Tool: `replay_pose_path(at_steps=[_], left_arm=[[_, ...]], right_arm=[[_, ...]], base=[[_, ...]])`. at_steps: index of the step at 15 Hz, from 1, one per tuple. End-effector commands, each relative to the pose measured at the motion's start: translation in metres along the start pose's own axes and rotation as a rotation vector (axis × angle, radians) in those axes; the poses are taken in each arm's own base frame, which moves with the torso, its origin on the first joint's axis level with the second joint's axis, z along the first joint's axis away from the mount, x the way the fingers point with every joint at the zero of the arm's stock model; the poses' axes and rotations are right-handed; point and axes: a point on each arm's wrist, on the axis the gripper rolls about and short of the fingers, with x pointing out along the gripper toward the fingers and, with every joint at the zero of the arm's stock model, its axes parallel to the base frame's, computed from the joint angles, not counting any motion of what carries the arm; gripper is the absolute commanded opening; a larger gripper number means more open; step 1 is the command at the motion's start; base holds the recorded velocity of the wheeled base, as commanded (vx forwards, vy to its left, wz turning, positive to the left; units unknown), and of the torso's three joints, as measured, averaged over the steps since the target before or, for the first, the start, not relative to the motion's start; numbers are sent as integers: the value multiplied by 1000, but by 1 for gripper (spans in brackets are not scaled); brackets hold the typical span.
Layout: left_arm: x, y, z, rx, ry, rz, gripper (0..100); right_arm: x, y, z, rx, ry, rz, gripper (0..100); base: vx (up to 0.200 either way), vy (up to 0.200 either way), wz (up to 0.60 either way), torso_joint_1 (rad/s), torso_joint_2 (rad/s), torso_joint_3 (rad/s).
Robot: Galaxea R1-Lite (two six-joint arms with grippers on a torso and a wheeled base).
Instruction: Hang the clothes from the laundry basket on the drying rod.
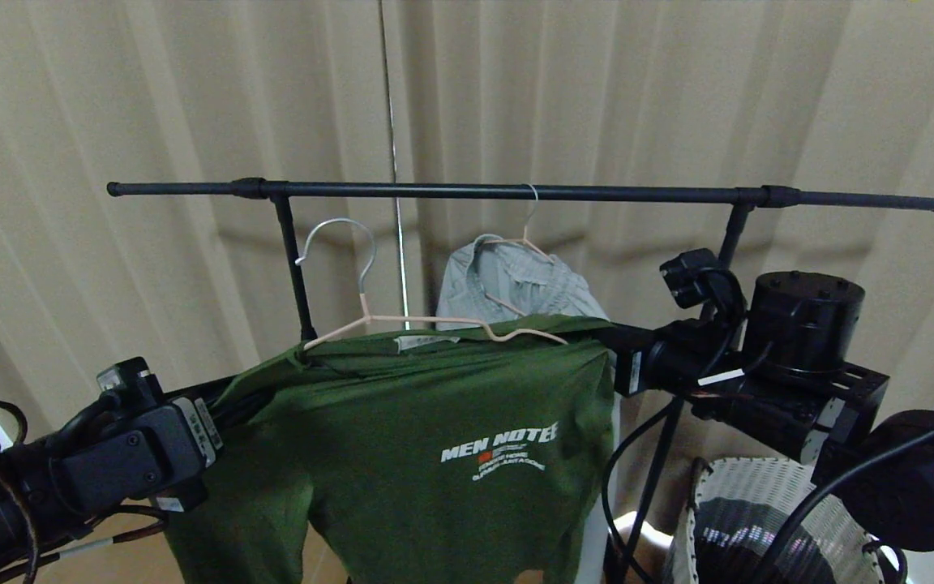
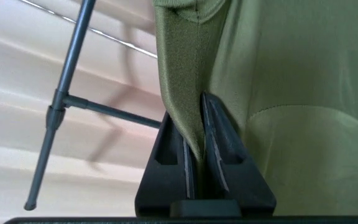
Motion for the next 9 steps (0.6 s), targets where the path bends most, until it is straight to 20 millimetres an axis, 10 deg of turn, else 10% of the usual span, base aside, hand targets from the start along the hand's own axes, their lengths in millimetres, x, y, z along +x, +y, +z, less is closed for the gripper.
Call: replay_pose_path(at_steps=[1,9], left_arm=[[0,-1,-1,10,13,-3,0],[7,9,3,11,33,40,0]], right_arm=[[-6,3,10,-1,-22,12,0],[-42,56,32,-35,14,212,0]], base=[[0,0,0,0,0,0],[0,0,0,0,0,0]])
